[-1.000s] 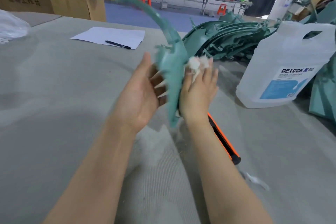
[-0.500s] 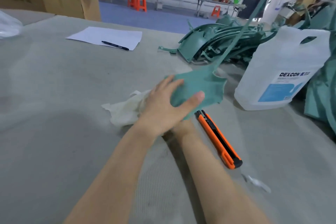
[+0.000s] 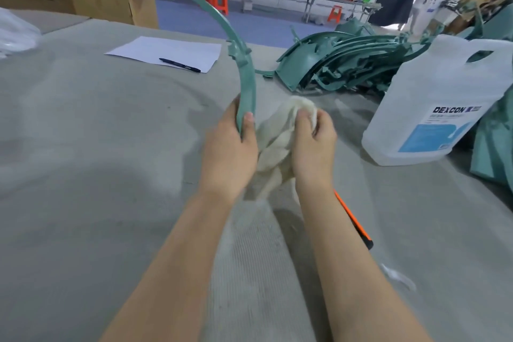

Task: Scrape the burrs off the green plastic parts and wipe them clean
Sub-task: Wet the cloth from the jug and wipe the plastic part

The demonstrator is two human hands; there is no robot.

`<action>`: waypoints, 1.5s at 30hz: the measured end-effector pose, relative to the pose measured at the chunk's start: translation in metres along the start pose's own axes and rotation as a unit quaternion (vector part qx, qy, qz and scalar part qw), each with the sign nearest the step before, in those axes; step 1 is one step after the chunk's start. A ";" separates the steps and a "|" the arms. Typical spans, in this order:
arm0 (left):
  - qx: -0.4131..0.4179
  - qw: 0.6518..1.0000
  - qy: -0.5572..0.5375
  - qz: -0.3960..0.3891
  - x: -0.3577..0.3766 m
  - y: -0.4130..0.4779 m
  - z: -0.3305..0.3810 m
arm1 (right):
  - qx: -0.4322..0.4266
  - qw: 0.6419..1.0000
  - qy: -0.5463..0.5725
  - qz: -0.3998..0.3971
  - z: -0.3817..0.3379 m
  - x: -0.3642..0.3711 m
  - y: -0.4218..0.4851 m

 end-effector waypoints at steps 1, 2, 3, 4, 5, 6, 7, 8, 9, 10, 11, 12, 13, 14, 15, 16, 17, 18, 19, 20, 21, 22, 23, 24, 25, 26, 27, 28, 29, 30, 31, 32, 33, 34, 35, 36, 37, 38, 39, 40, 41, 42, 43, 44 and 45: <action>-0.018 1.000 -0.020 -0.001 0.000 0.000 -0.003 | -0.012 0.999 0.046 0.007 -0.004 -0.004 -0.001; -0.042 0.998 -0.051 -0.004 0.003 0.000 -0.007 | -0.040 0.996 0.077 -0.001 -0.012 -0.004 -0.005; -0.080 0.991 -0.111 -0.007 0.008 -0.002 -0.013 | -0.071 0.994 0.078 -0.036 -0.021 0.003 -0.013; -0.127 0.970 -0.207 -0.021 0.017 -0.005 -0.016 | -0.099 0.990 0.056 -0.085 -0.028 0.016 -0.021; -0.169 0.932 -0.318 -0.049 0.029 -0.009 -0.014 | -0.138 0.982 0.003 -0.129 -0.033 0.031 -0.031; -0.196 0.884 -0.419 -0.074 0.038 -0.012 -0.009 | -0.182 0.970 -0.060 -0.150 -0.037 0.042 -0.042; -0.211 0.834 -0.503 -0.088 0.041 -0.014 -0.002 | -0.220 0.956 -0.118 -0.156 -0.038 0.050 -0.050; -0.221 0.792 -0.562 -0.089 0.041 -0.013 0.002 | -0.246 0.944 -0.160 -0.150 -0.039 0.054 -0.053; -0.224 0.768 -0.593 -0.087 0.039 -0.012 0.003 | -0.267 0.934 -0.193 -0.137 -0.038 0.056 -0.052; -0.222 0.769 -0.594 -0.082 0.037 -0.011 0.002 | -0.276 0.928 -0.222 -0.118 -0.037 0.055 -0.048; -0.222 0.789 -0.569 -0.073 0.037 -0.011 -0.003 | -0.266 0.927 -0.246 -0.095 -0.034 0.051 -0.040; -0.227 0.815 -0.530 -0.063 0.037 -0.011 -0.009 | -0.238 0.932 -0.265 -0.067 -0.030 0.043 -0.028; -0.230 0.835 -0.496 -0.057 0.037 -0.013 -0.012 | -0.198 0.942 -0.268 -0.046 -0.026 0.034 -0.017; -0.228 0.849 -0.473 -0.057 0.039 -0.013 -0.013 | -0.164 0.951 -0.257 -0.044 -0.020 0.028 -0.010; -0.222 0.857 -0.462 -0.057 0.039 -0.013 -0.013 | -0.147 0.959 -0.235 -0.059 -0.017 0.029 -0.011; -0.220 0.861 -0.456 -0.048 0.039 -0.013 -0.016 | -0.162 0.961 -0.210 -0.083 -0.021 0.035 -0.022; -0.232 0.856 -0.462 -0.028 0.037 -0.012 -0.019 | -0.194 0.956 -0.195 -0.105 -0.026 0.046 -0.039; -0.245 0.841 -0.482 -0.006 0.034 -0.011 -0.023 | -0.234 0.946 -0.185 -0.126 -0.032 0.059 -0.057; -0.266 0.807 -0.527 0.015 0.033 -0.012 -0.025 | -0.265 0.936 -0.182 -0.143 -0.037 0.069 -0.070; -0.278 0.769 -0.575 0.027 0.032 -0.012 -0.025 | -0.283 0.928 -0.185 -0.155 -0.038 0.075 -0.074; -0.281 0.747 -0.602 0.028 0.032 -0.011 -0.023 | -0.281 0.928 -0.188 -0.155 -0.039 0.074 -0.067; -0.277 0.761 -0.587 0.012 0.033 -0.011 -0.025 | -0.262 0.934 -0.194 -0.145 -0.037 0.069 -0.053; -0.268 0.790 -0.552 0.002 0.034 -0.011 -0.027 | -0.228 0.944 -0.204 -0.127 -0.030 0.057 -0.036; -0.256 0.814 -0.521 -0.007 0.036 -0.010 -0.027 | -0.188 0.955 -0.207 -0.102 -0.022 0.047 -0.022; -0.248 0.826 -0.507 -0.013 0.037 -0.011 -0.027 | -0.154 0.964 -0.198 -0.092 -0.014 0.041 -0.015; -0.244 0.828 -0.505 -0.018 0.040 -0.011 -0.027 | -0.145 0.968 -0.180 -0.099 -0.013 0.044 -0.022; -0.242 0.831 -0.501 -0.019 0.040 -0.012 -0.028 | -0.157 0.967 -0.156 -0.124 -0.018 0.054 -0.039; -0.242 0.831 -0.501 -0.009 0.037 -0.012 -0.032 | -0.187 0.963 -0.134 -0.138 -0.021 0.064 -0.055; -0.248 0.818 -0.519 0.002 0.035 -0.011 -0.036 | -0.222 0.955 -0.133 -0.148 -0.025 0.072 -0.068; -0.253 0.797 -0.548 0.006 0.034 -0.010 -0.036 | -0.248 0.945 -0.145 -0.156 -0.028 0.076 -0.074; -0.259 0.782 -0.567 0.005 0.035 -0.010 -0.037 | -0.270 0.937 -0.166 -0.145 -0.028 0.075 -0.069; -0.259 0.782 -0.567 -0.008 0.037 -0.009 -0.038 | -0.247 0.945 -0.167 -0.135 -0.025 0.068 -0.055; -0.257 0.797 -0.547 -0.022 0.040 -0.009 -0.038 | -0.206 0.958 -0.160 -0.120 -0.018 0.055 -0.038; -0.251 0.811 -0.527 -0.033 0.043 -0.009 -0.037 | -0.166 0.968 -0.158 -0.099 -0.010 0.043 -0.024; -0.248 0.822 -0.512 -0.039 0.046 -0.009 -0.038 | -0.146 0.973 -0.160 -0.079 -0.005 0.035 -0.019; -0.250 0.821 -0.512 -0.041 0.048 -0.008 -0.038 | -0.154 0.971 -0.168 -0.075 -0.007 0.035 -0.025; -0.254 0.814 -0.521 -0.036 0.049 -0.009 -0.040 | -0.185 0.963 -0.173 -0.086 -0.015 0.043 -0.039; -0.255 0.804 -0.536 -0.028 0.047 -0.008 -0.044 | -0.224 0.953 -0.172 -0.108 -0.021 0.054 -0.054; -0.253 0.790 -0.559 -0.018 0.045 -0.006 -0.048 | -0.251 0.944 -0.170 -0.132 -0.024 0.064 -0.067; -0.252 0.775 -0.580 -0.008 0.043 -0.004 -0.051 | -0.270 0.938 -0.161 -0.150 -0.027 0.070 -0.075; -0.250 0.763 -0.596 -0.003 0.040 -0.003 -0.053 | -0.265 0.940 -0.143 -0.161 -0.028 0.071 -0.074; -0.250 0.756 -0.605 -0.007 0.040 -0.003 -0.054 | -0.234 0.950 -0.123 -0.165 -0.028 0.066 -0.067; -0.250 0.754 -0.607 -0.013 0.040 -0.003 -0.054 | -0.188 0.964 -0.100 -0.158 -0.026 0.058 -0.057; -0.250 0.755 -0.606 -0.021 0.042 -0.002 -0.052 | -0.140 0.978 -0.075 -0.137 -0.021 0.046 -0.044; -0.256 0.759 -0.599 -0.026 0.046 -0.003 -0.051 | -0.100 0.988 -0.041 -0.112 -0.018 0.034 -0.034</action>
Point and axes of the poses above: each hand's wrist, its own y-axis towards the middle knuckle, its own x-axis out of the palm, z = x × y, the point moved 9 cm from there along y, towards the middle knuckle, and after that the axes turned 12 degrees about x, right-handed, at the moved point
